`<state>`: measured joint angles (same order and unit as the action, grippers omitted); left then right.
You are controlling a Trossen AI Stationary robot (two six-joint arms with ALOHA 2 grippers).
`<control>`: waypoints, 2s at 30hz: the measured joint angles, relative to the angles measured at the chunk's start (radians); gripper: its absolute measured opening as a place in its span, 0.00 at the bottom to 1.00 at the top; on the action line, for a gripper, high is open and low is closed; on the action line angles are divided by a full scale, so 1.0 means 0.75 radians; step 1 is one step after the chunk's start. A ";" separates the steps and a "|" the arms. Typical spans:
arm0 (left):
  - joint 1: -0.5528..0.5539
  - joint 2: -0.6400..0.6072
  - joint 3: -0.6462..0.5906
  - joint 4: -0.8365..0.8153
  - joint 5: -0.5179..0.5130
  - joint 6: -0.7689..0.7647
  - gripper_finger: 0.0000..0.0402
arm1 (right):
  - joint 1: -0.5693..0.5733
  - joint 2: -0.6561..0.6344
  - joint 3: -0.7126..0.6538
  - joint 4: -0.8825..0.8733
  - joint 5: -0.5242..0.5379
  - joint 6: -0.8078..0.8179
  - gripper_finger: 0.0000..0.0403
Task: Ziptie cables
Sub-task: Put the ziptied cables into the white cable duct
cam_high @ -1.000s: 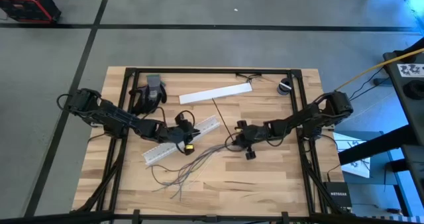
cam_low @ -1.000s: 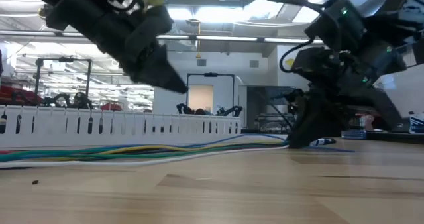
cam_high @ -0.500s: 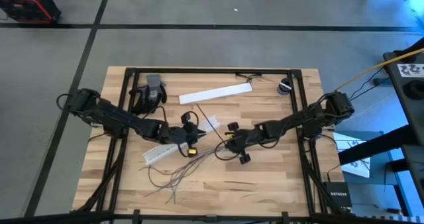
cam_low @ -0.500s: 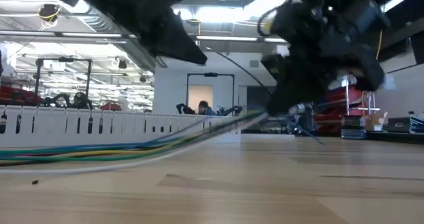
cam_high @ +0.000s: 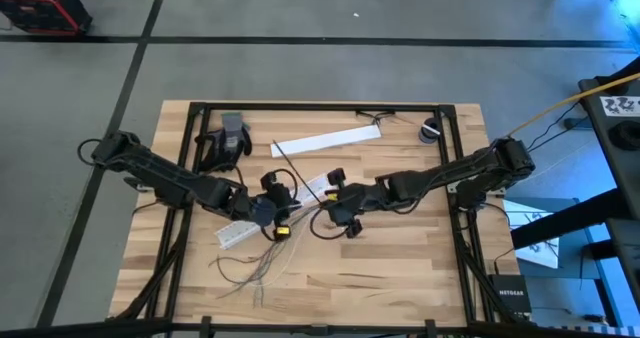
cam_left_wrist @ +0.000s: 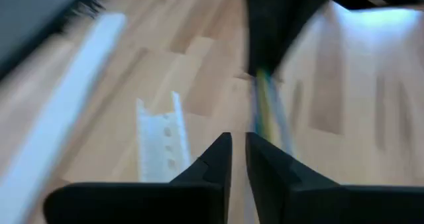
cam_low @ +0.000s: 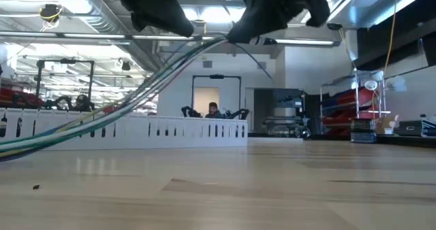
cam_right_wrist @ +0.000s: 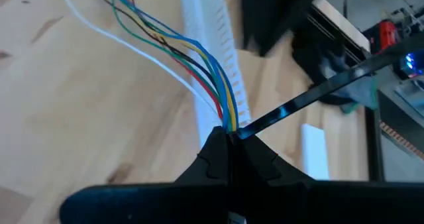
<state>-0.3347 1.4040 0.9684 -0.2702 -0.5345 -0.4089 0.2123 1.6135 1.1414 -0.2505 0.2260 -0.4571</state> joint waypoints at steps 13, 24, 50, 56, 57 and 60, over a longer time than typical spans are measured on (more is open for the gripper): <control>0.041 0.002 0.000 -0.014 0.134 0.065 0.52 | -0.057 0.000 -0.011 -0.071 -0.001 0.058 0.01; 0.041 0.171 -0.021 0.181 0.076 0.099 0.57 | -0.057 0.000 -0.011 -0.065 -0.001 0.079 0.02; 0.142 0.309 -0.017 0.229 0.328 0.060 0.56 | -0.057 0.000 -0.012 -0.086 -0.037 0.078 0.03; 0.105 0.357 -0.017 0.266 0.345 0.045 0.56 | -0.057 0.000 -0.012 -0.088 -0.037 0.077 0.03; 0.104 0.344 -0.017 0.269 0.345 0.038 0.56 | -0.057 0.000 -0.012 -0.090 -0.037 0.077 0.03; 0.105 0.317 -0.016 0.296 0.344 0.030 0.56 | -0.057 0.000 -0.012 -0.090 -0.037 0.077 0.03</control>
<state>-0.2562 1.6417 0.9562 -0.0485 -0.2764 -0.3867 0.1696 1.6135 1.1324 -0.3176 0.1982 -0.3996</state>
